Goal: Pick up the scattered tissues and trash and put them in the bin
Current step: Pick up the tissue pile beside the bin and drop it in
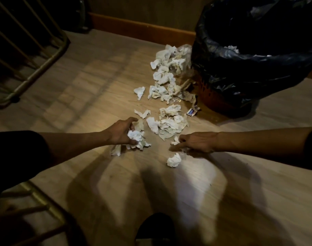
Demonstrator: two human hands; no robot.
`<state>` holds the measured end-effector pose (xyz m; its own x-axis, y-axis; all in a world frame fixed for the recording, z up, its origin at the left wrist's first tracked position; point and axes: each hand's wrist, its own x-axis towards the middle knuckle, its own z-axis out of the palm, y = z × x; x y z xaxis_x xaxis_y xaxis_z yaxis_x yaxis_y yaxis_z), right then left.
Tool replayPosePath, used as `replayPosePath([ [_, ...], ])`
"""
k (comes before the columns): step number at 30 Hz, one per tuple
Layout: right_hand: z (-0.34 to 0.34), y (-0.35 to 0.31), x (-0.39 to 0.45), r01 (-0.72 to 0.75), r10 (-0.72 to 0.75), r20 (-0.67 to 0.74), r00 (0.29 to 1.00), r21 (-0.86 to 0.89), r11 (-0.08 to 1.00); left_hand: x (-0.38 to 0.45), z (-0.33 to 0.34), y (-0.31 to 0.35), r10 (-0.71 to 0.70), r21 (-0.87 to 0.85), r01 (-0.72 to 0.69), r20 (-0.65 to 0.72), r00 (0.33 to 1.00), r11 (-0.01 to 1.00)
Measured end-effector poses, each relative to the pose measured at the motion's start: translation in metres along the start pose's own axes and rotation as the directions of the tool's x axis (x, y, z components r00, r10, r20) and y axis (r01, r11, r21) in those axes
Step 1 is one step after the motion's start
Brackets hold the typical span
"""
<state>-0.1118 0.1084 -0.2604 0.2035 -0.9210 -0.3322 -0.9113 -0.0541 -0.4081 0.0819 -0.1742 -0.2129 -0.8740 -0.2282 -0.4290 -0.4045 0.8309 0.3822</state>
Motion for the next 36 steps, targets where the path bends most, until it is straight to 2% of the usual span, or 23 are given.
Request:
replayPosePath([
  [4, -0.001, 0.004, 0.008, -0.028, 0.029, -0.077, 0.997, 0.008, 1.000, -0.013, 0.000, -0.026, -0.059, 0.035, 0.057, 0.061, 0.996, 0.998],
  [6, 0.004, 0.004, 0.010, 0.033, -0.042, -0.102, 0.994, -0.096, 0.995, -0.014, 0.002, -0.036, -0.129, 0.050, 0.125, 0.079, 0.989, 0.991],
  [9, -0.005, -0.005, 0.006, 0.106, -0.118, -0.119, 0.986, -0.097, 0.990, -0.013, 0.007, -0.047, -0.250, 0.021, 0.249, 0.112, 0.962, 0.968],
  [11, -0.009, -0.017, 0.010, 0.142, -0.143, -0.014, 0.990, -0.049, 0.989, -0.012, 0.010, -0.050, -0.266, -0.001, 0.269, 0.148, 0.953, 0.963],
  [14, 0.000, -0.031, 0.016, 0.213, -0.190, 0.154, 0.970, -0.153, 0.965, -0.010, 0.014, -0.051, -0.248, 0.085, 0.236, 0.166, 0.955, 0.968],
  [18, 0.007, -0.025, 0.024, 0.175, -0.158, 0.128, 0.979, -0.142, 0.974, -0.004, 0.016, -0.048, -0.242, 0.163, 0.216, 0.156, 0.958, 0.963],
  [19, 0.001, -0.024, 0.027, 0.127, -0.115, 0.118, 0.986, -0.097, 0.987, -0.002, 0.015, -0.046, -0.233, 0.154, 0.211, 0.142, 0.962, 0.965],
  [21, -0.014, -0.020, 0.032, 0.059, -0.060, -0.027, 0.998, -0.049, 0.997, 0.004, 0.011, -0.038, -0.193, 0.112, 0.183, 0.081, 0.978, 0.977],
  [22, -0.018, -0.013, 0.035, -0.034, 0.032, -0.105, 0.994, -0.023, 0.999, 0.007, 0.008, -0.032, -0.158, 0.095, 0.154, 0.037, 0.987, 0.984],
  [24, -0.029, -0.004, 0.040, -0.201, 0.204, -0.126, 0.971, 0.041, 0.979, 0.016, 0.002, -0.017, -0.075, 0.072, 0.076, -0.026, 0.997, 0.994],
  [26, -0.038, 0.009, 0.042, -0.389, 0.393, -0.117, 0.912, 0.051, 0.920, 0.028, -0.001, 0.002, 0.027, 0.063, -0.026, -0.028, 0.999, 0.998],
  [27, -0.042, 0.016, 0.042, -0.437, 0.434, -0.107, 0.895, -0.001, 0.900, 0.034, -0.002, 0.011, 0.067, 0.064, -0.066, -0.012, 0.998, 0.996],
  [28, -0.044, 0.022, 0.039, -0.450, 0.443, -0.098, 0.891, -0.051, 0.892, 0.042, -0.001, 0.020, 0.089, 0.069, -0.089, 0.004, 0.996, 0.994],
  [30, -0.042, 0.028, 0.035, -0.447, 0.446, -0.040, 0.894, -0.015, 0.895, 0.058, 0.002, 0.034, 0.096, 0.074, -0.097, 0.022, 0.995, 0.992],
  [36, -0.045, 0.018, 0.015, -0.413, 0.413, -0.017, 0.911, -0.016, 0.910, 0.081, 0.019, 0.053, 0.012, -0.019, -0.011, 0.053, 0.999, 1.000],
])
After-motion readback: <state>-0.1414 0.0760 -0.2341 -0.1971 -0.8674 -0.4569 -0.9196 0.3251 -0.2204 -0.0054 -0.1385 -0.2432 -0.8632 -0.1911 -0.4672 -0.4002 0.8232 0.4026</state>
